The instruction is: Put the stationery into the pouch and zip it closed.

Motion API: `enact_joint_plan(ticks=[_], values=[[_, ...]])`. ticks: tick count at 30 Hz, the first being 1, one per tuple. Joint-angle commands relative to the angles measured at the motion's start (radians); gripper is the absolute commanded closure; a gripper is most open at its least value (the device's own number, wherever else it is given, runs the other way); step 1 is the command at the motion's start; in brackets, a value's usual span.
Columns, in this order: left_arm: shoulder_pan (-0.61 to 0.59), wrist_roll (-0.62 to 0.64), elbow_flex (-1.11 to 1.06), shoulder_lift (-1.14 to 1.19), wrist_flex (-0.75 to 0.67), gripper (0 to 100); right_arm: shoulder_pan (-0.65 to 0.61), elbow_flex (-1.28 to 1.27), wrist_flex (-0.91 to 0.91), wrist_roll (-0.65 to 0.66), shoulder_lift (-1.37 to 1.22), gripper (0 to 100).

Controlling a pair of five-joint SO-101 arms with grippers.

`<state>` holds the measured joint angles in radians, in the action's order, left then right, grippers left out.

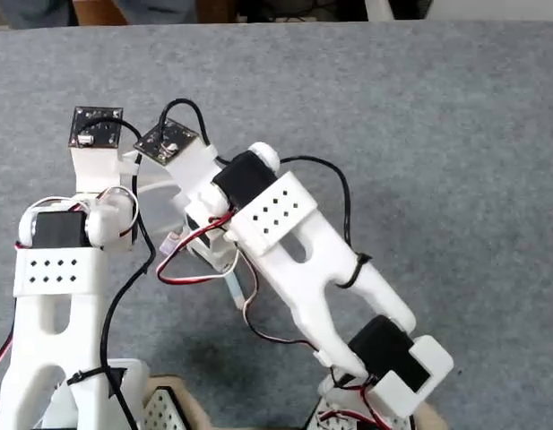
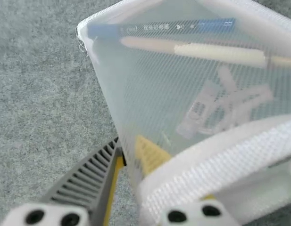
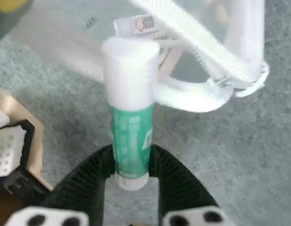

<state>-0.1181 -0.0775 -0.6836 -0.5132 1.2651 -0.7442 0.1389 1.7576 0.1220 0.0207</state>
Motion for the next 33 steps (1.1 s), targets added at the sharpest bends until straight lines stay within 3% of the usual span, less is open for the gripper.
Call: enact_joint_plan(ticks=[1,9,20,30,33], values=[[0.033,-0.002,-0.145,0.043,0.003,97,0.015,0.065,0.009,-0.012,-0.002,98.5],[0.033,-0.002,-0.151,0.043,0.006,97,0.017,0.071,0.008,-0.012,0.007,98.5],[0.041,0.000,-0.157,0.043,0.003,97,0.123,0.182,0.008,-0.032,0.007,98.5],[0.031,0.005,-0.154,0.043,-0.009,97,-0.087,-0.021,0.008,-0.014,0.113,98.5],[0.031,0.005,-0.154,0.043,-0.011,97,-0.100,-0.035,0.006,-0.006,0.131,98.5]])
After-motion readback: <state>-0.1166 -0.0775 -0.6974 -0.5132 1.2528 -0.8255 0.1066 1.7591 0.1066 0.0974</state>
